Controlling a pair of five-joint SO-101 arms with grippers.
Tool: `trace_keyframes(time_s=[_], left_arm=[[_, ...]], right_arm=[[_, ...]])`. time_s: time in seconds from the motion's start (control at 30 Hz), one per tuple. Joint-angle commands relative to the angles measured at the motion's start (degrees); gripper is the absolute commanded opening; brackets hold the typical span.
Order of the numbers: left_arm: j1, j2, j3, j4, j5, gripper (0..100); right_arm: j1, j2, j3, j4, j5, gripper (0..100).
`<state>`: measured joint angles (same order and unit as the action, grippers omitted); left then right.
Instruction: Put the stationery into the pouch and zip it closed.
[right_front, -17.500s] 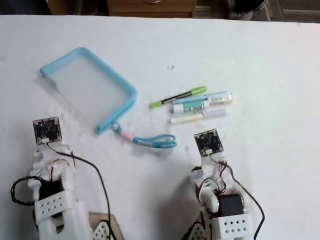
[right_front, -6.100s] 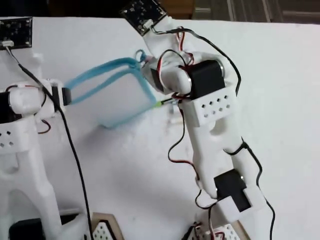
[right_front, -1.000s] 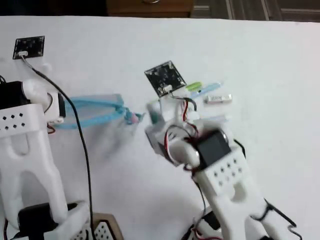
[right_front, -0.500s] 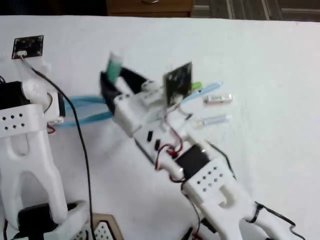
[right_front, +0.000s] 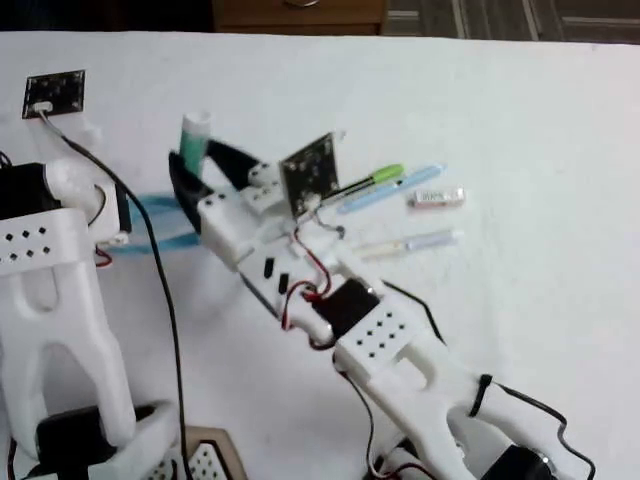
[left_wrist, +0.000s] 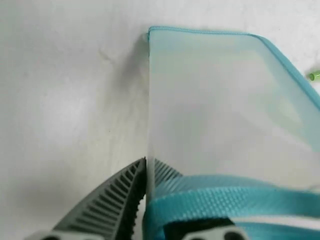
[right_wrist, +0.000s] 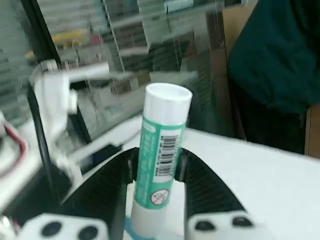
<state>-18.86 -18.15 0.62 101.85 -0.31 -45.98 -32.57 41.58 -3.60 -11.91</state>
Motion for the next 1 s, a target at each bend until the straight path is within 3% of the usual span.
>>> trace_keyframes(time_s=[0.0,0.1,0.2,0.33,0.53,0.97], left_arm=[[-0.2,-0.9,-0.4,-0.6,0.6,2],[-0.4,1.5,-1.0,-0.9,0.6,2],[-0.4,5.2,-2.4,0.2,0.7,2],[-0.5,8.2,-4.5,0.4,0.7,2],[-0.2,8.8,-6.4,0.4,2.0,2],[-0.1,8.9,-6.3,0.4,2.0,2]], right_arm=[[1.4,-0.4,-9.5,5.1,0.7,1.7],[-3.0,-2.6,-15.2,16.6,0.8,1.7],[-6.6,-3.9,-14.8,20.4,0.9,1.7],[-6.4,-3.6,-7.5,17.3,0.6,1.7],[-4.0,-2.0,1.8,4.1,0.9,1.7],[-0.3,14.9,-11.9,1.1,1.0,1.9]])
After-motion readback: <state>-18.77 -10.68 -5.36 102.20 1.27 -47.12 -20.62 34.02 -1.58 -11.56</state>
